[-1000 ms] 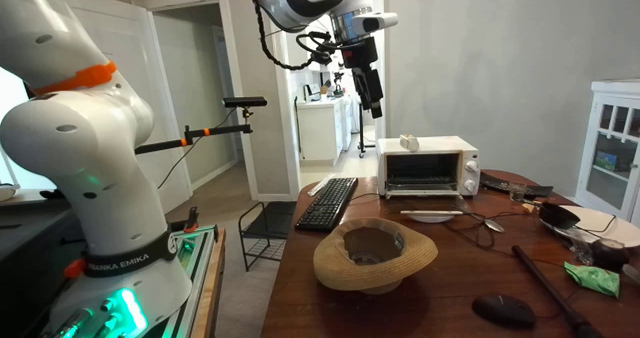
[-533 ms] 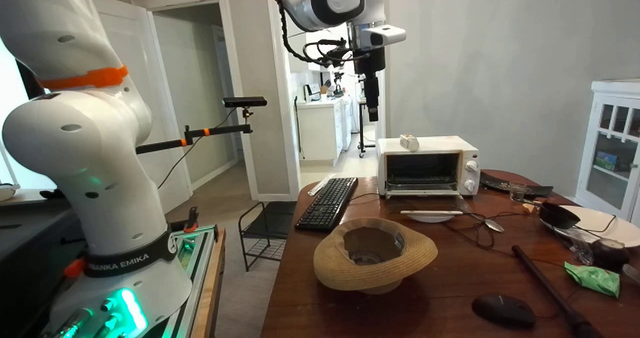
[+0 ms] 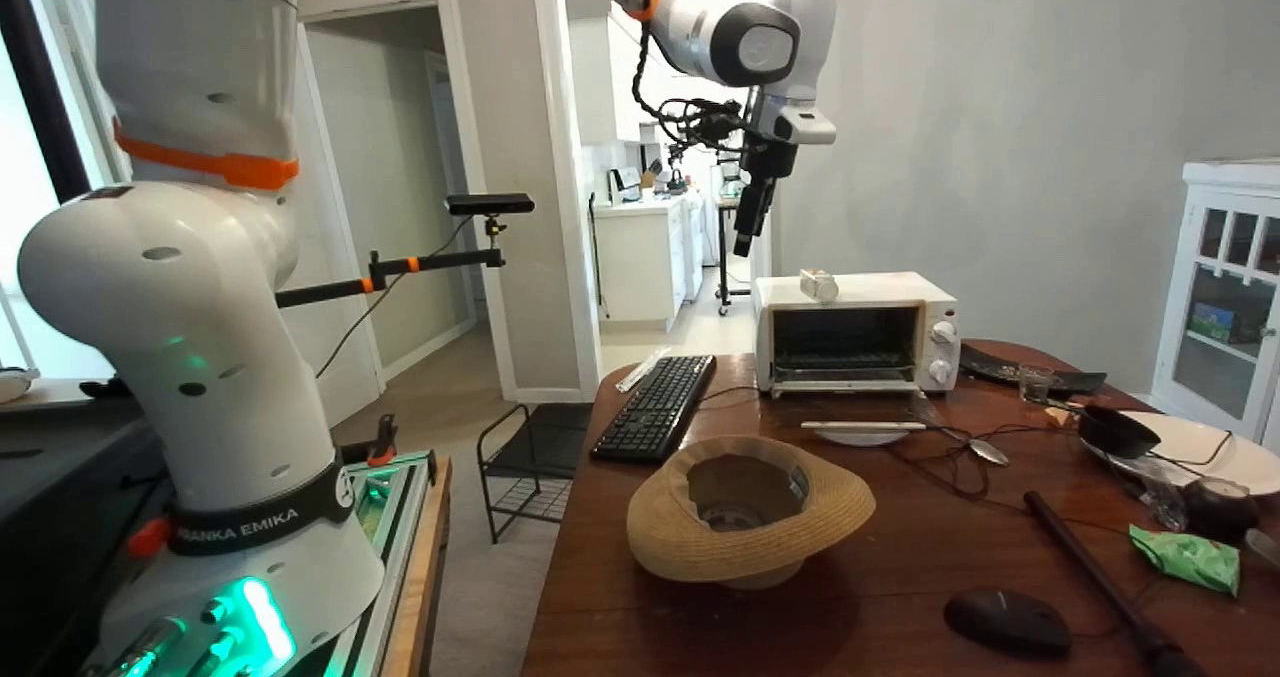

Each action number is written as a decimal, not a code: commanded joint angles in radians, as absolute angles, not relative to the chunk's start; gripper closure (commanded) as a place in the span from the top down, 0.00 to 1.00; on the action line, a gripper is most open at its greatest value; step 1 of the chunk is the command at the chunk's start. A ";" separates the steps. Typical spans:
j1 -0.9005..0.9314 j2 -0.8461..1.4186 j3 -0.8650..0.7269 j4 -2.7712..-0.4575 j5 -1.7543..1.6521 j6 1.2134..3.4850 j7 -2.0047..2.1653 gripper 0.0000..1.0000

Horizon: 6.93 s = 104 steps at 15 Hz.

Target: Remove the bottle from the top of the oven grill

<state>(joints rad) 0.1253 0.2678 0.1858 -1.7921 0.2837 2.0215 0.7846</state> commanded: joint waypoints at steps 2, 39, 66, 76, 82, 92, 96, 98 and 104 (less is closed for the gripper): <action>0.139 0.512 0.161 -1.483 0.427 1.868 0.870 1.00; 0.066 0.963 0.193 -1.209 1.135 1.798 1.248 1.00; 0.185 1.026 0.184 -1.115 1.226 2.059 1.168 1.00; 0.217 1.114 0.182 -0.949 1.219 2.164 1.225 1.00; 0.228 1.192 0.158 -0.856 1.194 2.200 1.278 1.00; 0.255 1.274 0.110 -0.736 1.166 2.184 1.349 0.40; 0.269 1.262 0.069 -0.730 1.127 2.180 1.389 0.24; 0.288 1.224 -0.001 -0.726 1.038 2.161 1.437 0.24; 0.263 1.134 -0.042 -0.672 0.632 2.127 1.592 0.24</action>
